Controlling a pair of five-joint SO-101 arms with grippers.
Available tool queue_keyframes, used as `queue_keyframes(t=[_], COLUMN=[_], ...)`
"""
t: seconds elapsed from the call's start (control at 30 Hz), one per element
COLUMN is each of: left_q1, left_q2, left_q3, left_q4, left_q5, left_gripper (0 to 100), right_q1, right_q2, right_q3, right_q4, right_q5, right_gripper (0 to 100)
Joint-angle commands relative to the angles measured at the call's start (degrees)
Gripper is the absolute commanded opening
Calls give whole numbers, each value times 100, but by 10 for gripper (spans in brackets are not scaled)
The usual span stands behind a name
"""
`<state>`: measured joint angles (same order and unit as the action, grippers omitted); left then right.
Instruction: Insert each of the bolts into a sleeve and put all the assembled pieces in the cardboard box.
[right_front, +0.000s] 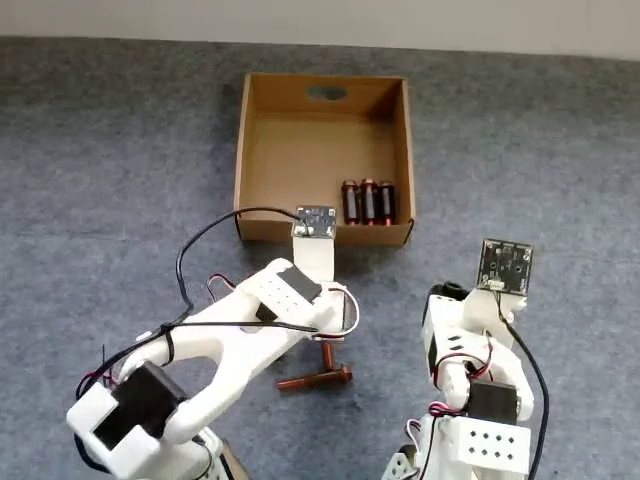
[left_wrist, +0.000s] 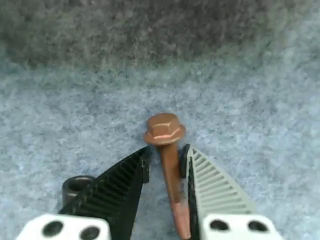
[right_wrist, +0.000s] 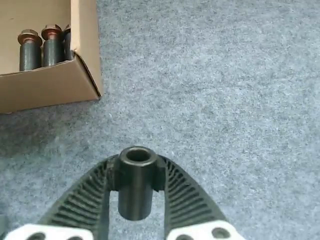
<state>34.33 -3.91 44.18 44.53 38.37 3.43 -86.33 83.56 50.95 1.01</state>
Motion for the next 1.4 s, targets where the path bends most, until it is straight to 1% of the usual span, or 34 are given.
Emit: queue_keyframes(t=[0.0, 0.3, 0.37, 0.43, 0.47, 0.5, 0.77, 0.83, 0.93, 1.03, 1.13, 1.2, 1.3, 1.37], left_q1=[4, 4, 4, 4, 4, 13, 4, 4, 4, -40, -435, -910, -1736, -2308], left_q2=[22, 31, 31, 31, 31, 31, -171, -523, -1437, -2510, -3363, -3714, -3943, -3943], left_q3=[-189, -163, -163, -163, -163, -154, -224, -268, -251, -224, -215, -215, -215, -207], left_q4=[-299, -308, -308, -316, -316, -299, -273, -97, 273, 879, 1600, 2048, 2620, 2954], left_q5=[62, 62, 62, 62, 62, 62, 18, 18, 18, 9, -26, -563, -1855, -2558], left_gripper=[134, 126, 83, 12, 4, 16, 7, 7, 7, 7, 7, 7, 7, 7], right_q1=[48, 48, 48, 48, 48, 48, 48, 48, 48, 48, 48, 40, 22, 22], right_q2=[-92, -92, -92, -92, -92, -92, -92, -92, -92, -92, -92, -92, -92, -92], right_q3=[-40, -40, -40, -40, -40, -40, -40, -40, -40, -40, -40, -40, -40, -40], right_q4=[-119, -119, -119, -119, -119, -119, -119, -110, -110, -110, -110, -110, -110, -110], right_q5=[-26, -26, -26, -26, -26, -26, -26, -26, -26, -26, -26, -26, -35, -35], right_gripper=[5, 5, 5, 5, 5, 5, 5, 5, 5, 5, 5, 5, 5, 5])
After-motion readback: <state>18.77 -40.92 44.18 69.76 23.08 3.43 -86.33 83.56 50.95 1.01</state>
